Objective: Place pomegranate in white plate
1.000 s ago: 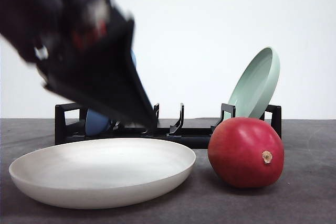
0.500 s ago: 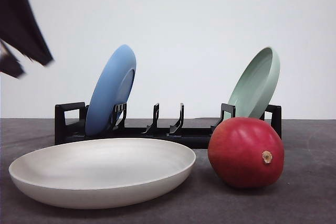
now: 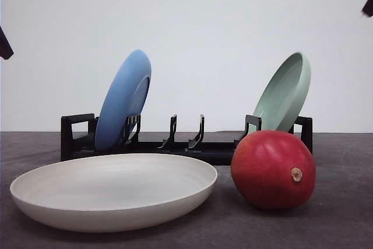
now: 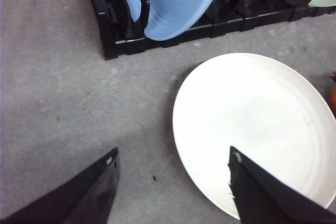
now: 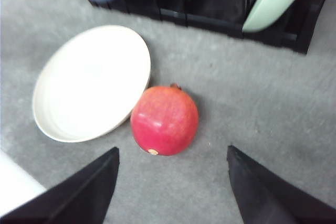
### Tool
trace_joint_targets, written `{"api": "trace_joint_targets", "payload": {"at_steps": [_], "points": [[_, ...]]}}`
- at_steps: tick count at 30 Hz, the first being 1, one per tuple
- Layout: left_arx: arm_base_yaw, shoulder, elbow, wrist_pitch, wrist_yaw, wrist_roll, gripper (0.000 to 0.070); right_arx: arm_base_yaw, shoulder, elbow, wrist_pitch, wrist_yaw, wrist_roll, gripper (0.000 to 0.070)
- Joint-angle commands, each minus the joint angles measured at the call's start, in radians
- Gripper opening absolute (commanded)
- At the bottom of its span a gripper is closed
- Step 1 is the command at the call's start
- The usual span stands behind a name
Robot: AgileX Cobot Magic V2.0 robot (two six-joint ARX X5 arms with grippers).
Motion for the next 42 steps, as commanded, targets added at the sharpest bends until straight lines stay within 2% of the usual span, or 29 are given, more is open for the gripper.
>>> {"api": "trace_joint_targets", "payload": {"at_steps": [1, 8, 12, 16, 18, 27, 34, 42], "points": [[-0.001, 0.005, 0.018, 0.017, 0.004, 0.024, 0.0396, 0.029, 0.054, 0.032, 0.01, 0.026, 0.04, 0.0411], [-0.001, 0.005, 0.018, 0.06, 0.003, 0.024, 0.0395, 0.156, 0.306, 0.108, 0.013, 0.167, 0.069, 0.0429], [-0.001, 0.005, 0.018, 0.066, 0.003, 0.024, 0.0395, 0.214, 0.446, 0.149, 0.039, 0.241, 0.09, 0.0531], [-0.001, 0.005, 0.018, 0.066, 0.003, 0.024, 0.0395, 0.246, 0.545, 0.155, 0.117, 0.246, 0.115, 0.0617], [-0.001, 0.005, 0.018, 0.066, 0.003, 0.024, 0.0395, 0.261, 0.587, 0.155, 0.153, 0.247, 0.122, 0.0633], [-0.001, 0.005, 0.018, 0.067, 0.003, 0.024, 0.0395, 0.316, 0.725, 0.155, 0.248, 0.247, 0.144, 0.0633], [-0.001, 0.005, 0.018, 0.066, 0.003, 0.024, 0.0395, 0.326, 0.809, 0.155, 0.249, 0.255, 0.187, 0.0631], [-0.001, 0.005, 0.018, 0.066, 0.002, 0.023, 0.0395, 0.326, 0.835, 0.155, 0.228, 0.247, 0.195, 0.0543]]}}
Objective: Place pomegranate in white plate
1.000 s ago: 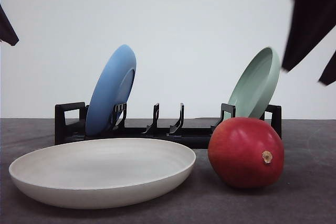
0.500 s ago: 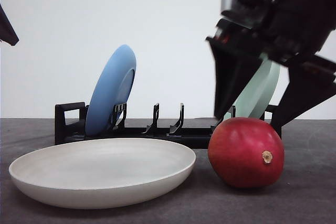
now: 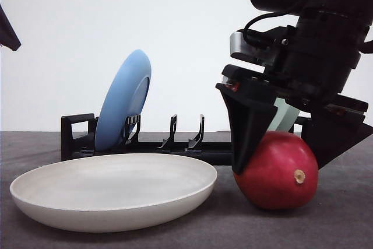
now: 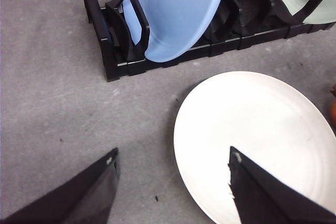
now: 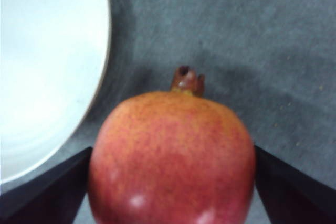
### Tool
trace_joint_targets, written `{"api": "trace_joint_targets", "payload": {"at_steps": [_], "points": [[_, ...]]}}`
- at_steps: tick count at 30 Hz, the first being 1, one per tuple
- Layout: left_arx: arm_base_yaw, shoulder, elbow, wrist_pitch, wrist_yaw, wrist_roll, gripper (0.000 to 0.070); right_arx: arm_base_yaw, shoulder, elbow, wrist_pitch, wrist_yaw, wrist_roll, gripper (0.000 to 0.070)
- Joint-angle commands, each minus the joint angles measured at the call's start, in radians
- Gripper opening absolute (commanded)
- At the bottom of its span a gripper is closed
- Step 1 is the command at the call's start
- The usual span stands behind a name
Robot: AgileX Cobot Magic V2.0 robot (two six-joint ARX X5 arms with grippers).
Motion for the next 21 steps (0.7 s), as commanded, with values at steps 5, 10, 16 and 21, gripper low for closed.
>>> {"api": "trace_joint_targets", "payload": {"at_steps": [5, 10, 16, 21], "points": [[-0.003, 0.005, 0.018, 0.012, 0.002, 0.007, 0.0395, -0.004, 0.016, 0.061, -0.098, 0.004, -0.015, 0.054], [-0.003, 0.005, 0.018, 0.012, 0.002, 0.007, 0.0394, -0.006, 0.016, 0.173, -0.206, 0.002, -0.089, 0.0539], [-0.003, 0.005, 0.018, 0.012, 0.002, 0.007, 0.0395, 0.046, 0.04, 0.26, -0.154, -0.087, -0.143, 0.0539], [-0.003, 0.005, 0.018, 0.012, 0.002, 0.007, 0.0394, 0.114, 0.089, 0.264, -0.018, -0.109, -0.146, 0.0539]]}}
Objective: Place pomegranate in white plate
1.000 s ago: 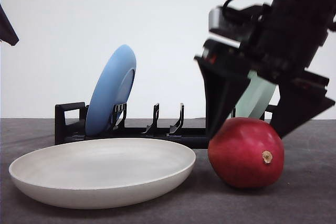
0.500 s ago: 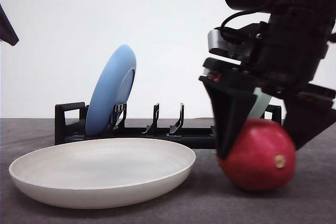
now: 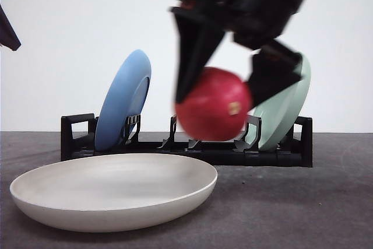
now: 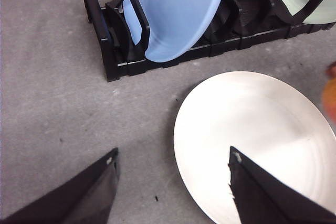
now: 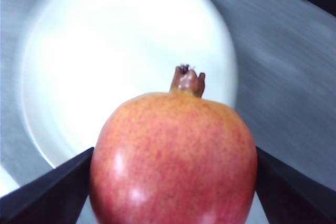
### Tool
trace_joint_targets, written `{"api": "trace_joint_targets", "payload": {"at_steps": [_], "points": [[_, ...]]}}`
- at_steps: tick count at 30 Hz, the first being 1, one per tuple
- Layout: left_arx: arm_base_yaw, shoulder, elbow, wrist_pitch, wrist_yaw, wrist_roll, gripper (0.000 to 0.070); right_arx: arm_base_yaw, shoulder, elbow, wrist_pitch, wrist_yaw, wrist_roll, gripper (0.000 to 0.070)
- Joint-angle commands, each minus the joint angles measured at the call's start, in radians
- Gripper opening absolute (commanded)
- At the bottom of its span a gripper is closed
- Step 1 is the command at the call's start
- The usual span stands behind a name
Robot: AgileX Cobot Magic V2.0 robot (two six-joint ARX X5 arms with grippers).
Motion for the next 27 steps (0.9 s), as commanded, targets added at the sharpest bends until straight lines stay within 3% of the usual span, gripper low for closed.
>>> {"api": "trace_joint_targets", "payload": {"at_steps": [1, 6, 11, 21, 27], "points": [[-0.003, 0.005, 0.018, 0.012, 0.002, 0.007, 0.0394, 0.026, 0.033, 0.016, 0.047, -0.003, -0.018, 0.0539], [-0.003, 0.005, 0.018, 0.012, 0.002, 0.007, 0.0394, 0.07, 0.103, 0.016, 0.18, -0.003, -0.068, 0.0538], [-0.003, 0.005, 0.018, 0.019, 0.002, 0.007, 0.0394, 0.092, 0.165, 0.016, 0.276, -0.003, -0.07, 0.0539], [-0.003, 0.005, 0.018, 0.049, 0.002, 0.006, 0.0394, 0.105, 0.237, 0.016, 0.311, -0.001, -0.069, 0.054], [-0.003, 0.005, 0.018, 0.048, 0.002, -0.007, 0.0394, 0.105, 0.237, 0.016, 0.302, -0.003, -0.064, 0.0643]]}}
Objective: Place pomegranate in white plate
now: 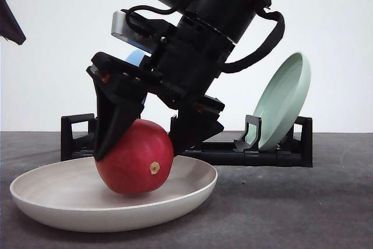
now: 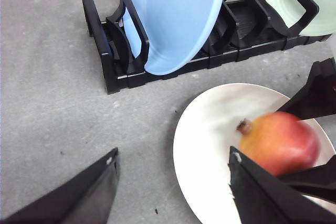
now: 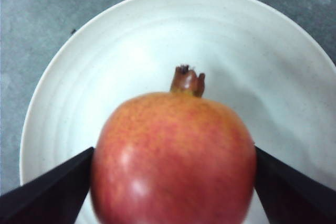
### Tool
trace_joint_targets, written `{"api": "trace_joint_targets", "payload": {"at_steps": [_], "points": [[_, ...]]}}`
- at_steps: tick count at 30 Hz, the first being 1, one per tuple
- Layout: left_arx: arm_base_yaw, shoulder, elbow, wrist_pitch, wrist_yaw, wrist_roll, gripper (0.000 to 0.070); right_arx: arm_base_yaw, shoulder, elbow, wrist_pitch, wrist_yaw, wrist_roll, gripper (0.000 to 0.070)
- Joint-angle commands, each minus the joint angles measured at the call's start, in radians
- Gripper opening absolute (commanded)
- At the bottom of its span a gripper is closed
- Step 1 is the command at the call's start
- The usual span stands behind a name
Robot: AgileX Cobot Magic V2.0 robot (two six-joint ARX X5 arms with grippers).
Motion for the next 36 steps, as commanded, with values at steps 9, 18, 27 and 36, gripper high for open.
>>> {"api": "trace_joint_targets", "payload": {"at_steps": [9, 18, 27, 36], "points": [[-0.003, 0.005, 0.018, 0.011, 0.002, -0.019, 0.0394, 0.005, -0.055, 0.023, 0.002, 0.008, -0.019, 0.0656], [-0.003, 0.005, 0.018, 0.01, 0.002, -0.019, 0.0394, -0.018, -0.283, -0.184, 0.217, 0.006, -0.031, 0.0579], [-0.003, 0.005, 0.018, 0.008, 0.002, -0.019, 0.0394, -0.15, -0.553, -0.412, 0.222, 0.005, -0.003, 0.0561], [-0.003, 0.005, 0.018, 0.006, 0.002, -0.026, 0.0394, -0.382, -0.769, -0.512, 0.141, -0.023, 0.004, 0.0561]]}}
